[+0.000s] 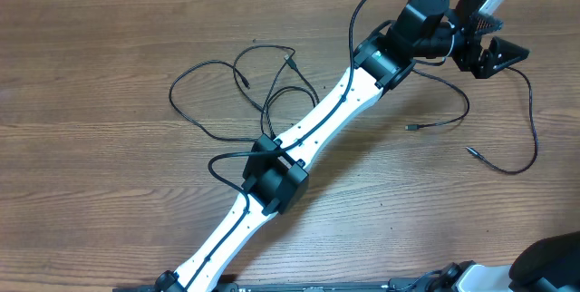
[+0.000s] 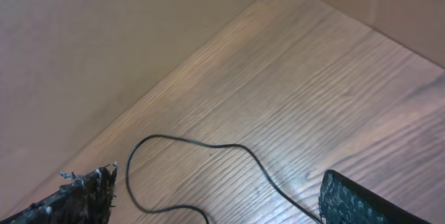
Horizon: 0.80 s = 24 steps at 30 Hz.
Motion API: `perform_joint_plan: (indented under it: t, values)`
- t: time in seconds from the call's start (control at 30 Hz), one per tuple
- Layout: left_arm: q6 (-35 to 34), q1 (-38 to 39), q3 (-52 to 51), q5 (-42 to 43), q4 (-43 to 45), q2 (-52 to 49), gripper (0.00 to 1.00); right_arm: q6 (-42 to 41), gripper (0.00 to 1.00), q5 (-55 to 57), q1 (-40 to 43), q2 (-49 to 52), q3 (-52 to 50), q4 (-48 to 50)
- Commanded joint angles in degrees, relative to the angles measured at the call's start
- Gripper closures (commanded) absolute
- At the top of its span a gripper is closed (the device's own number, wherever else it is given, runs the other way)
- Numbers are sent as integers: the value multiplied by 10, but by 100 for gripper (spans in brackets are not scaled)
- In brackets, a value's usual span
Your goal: Untangle cables
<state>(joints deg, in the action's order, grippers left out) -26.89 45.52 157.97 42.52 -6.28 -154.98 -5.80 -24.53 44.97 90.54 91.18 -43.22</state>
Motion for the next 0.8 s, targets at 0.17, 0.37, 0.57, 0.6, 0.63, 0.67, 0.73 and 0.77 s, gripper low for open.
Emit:
perform_joint_plan:
  t: [0.17,0.37,0.57,0.6,0.63,0.67,0.73,0.77]
  values:
    - [110,-80,13,-158,-262,92,0,89,7,-89,-53,5,-12,3]
    - [185,-120,13,-381,-462,156,0,104,6,-89,-132,41,-12,4]
    - [246,-156,13,-447,-593,183,0,158,6,-85,-231,95,-12,2]
    - [246,-161,13,-463,-612,184,0,170,6,-85,-245,104,-12,2]
    - [245,-168,13,-479,-634,184,0,179,5,-82,-258,113,-12,3]
    - [245,-174,13,-491,-653,184,0,184,5,-71,-274,123,-12,5]
    - [245,-186,13,-501,-684,184,0,184,5,-35,-300,143,-12,12]
    - [240,-194,13,-505,-698,184,1,189,5,-24,-311,153,-12,16]
